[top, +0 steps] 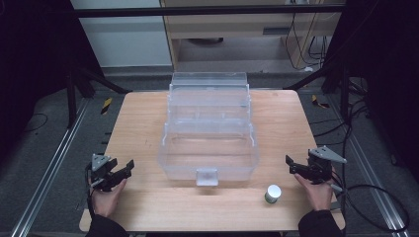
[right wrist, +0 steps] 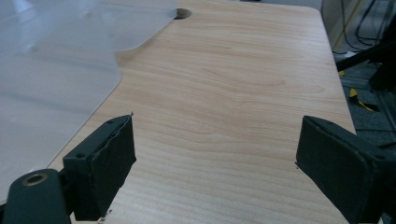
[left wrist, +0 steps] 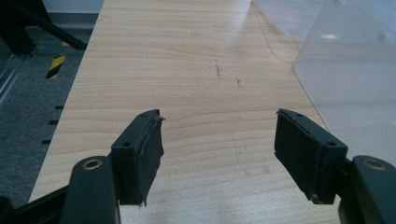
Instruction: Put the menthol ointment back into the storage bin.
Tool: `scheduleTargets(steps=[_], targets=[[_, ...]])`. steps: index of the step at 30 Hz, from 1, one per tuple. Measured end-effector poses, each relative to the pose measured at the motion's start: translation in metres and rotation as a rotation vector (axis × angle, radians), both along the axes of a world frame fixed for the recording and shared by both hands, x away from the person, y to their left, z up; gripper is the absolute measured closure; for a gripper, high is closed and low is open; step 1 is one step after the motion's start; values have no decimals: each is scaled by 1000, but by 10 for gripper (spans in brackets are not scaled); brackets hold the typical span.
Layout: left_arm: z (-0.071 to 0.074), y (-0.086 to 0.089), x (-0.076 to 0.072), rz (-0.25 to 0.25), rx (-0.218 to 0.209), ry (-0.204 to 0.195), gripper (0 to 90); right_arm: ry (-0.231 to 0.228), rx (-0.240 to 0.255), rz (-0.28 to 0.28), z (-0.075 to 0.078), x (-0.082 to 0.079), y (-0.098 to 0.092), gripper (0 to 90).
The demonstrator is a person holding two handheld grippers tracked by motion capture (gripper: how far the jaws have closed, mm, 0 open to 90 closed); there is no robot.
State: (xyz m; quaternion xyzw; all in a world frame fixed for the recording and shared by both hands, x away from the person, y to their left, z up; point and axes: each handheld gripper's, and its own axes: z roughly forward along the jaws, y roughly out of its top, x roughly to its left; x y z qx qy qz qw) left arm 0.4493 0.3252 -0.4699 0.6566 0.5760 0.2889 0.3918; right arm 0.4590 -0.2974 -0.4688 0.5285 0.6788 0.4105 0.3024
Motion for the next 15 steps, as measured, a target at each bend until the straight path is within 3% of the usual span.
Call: scheduleTargets(steps=[6,11,15], targets=[[1,1,-1,-9,6,-5,335,18,2,64,5,-2,1,158],[0,2,0,-10,6,0,342,39,-78,118,8,1,6,210],[-4,-1,3,-28,18,27,351,25,-77,145,15,0,8,244]])
